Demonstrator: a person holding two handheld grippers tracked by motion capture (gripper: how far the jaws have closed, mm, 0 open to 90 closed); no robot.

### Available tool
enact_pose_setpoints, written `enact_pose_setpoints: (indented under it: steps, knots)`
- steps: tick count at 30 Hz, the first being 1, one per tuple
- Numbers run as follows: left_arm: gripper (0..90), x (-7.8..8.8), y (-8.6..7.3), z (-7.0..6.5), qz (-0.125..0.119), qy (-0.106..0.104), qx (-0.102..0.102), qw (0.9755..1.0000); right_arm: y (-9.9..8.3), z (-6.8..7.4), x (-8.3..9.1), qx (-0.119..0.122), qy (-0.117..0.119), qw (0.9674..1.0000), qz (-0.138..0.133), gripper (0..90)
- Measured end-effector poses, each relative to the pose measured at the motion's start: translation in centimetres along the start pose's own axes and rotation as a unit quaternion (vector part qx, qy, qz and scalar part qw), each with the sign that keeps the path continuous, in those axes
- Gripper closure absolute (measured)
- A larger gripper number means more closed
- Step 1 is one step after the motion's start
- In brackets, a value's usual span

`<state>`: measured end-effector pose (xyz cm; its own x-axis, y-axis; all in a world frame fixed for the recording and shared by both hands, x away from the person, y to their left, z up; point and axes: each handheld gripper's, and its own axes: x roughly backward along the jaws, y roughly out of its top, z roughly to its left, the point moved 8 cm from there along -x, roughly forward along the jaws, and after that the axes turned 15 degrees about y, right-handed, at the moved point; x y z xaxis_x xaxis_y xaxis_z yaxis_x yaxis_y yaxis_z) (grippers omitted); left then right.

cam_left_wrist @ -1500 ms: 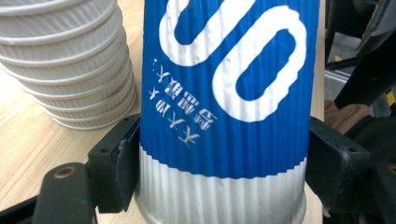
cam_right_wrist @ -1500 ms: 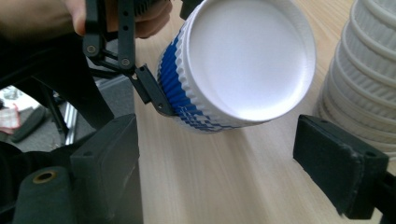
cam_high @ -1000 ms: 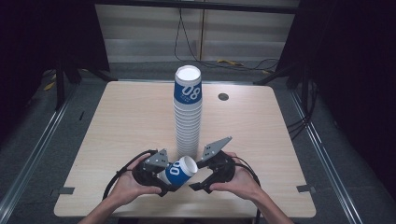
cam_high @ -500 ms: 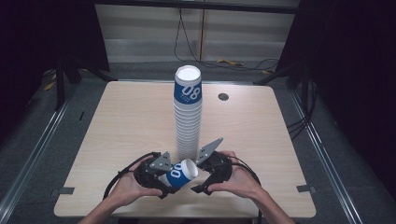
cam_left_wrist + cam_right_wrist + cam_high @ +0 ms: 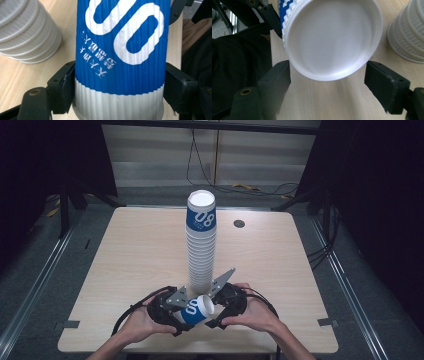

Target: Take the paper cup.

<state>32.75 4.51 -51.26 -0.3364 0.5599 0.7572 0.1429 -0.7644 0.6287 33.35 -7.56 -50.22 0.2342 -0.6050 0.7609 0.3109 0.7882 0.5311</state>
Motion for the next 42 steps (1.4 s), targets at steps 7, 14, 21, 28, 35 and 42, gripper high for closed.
enact_pose_setpoints:
  steps: [7,14,21,28,35,42]
  knots:
    - [22.7,-0.1,0.1,-0.5,0.013,-0.011,-0.002,0.9998,0.2,0.2,0.1,0.0,0.009,1.0,-0.002,19.0]
    - [22.7,-0.3,0.2,-0.9,0.015,-0.018,-0.009,0.9997,0.6,0.5,-0.4,0.007,0.02,0.9998,0.004,20.4]
    - [22.7,-0.2,0.3,-0.9,0.018,-0.017,-0.017,0.9995,0.9,0.7,-0.6,0.003,0.029,0.9996,0.007,23.0]
    - [22.6,-0.5,0.3,-1.0,0.019,-0.018,-0.028,0.9993,1.2,0.8,-0.6,-0.001,0.038,0.9993,0.004,22.9]
    - [22.4,-0.6,0.2,-1.1,0.017,-0.02,-0.04,0.9989,1.2,1.0,-0.6,-0.005,0.047,0.9988,0.005,27.9]
    - [20.3,-0.6,0.2,-1.2,0.004,-0.022,-0.041,0.9989,0.9,1.2,-0.5,0.003,0.049,0.9987,0.009,28.9]
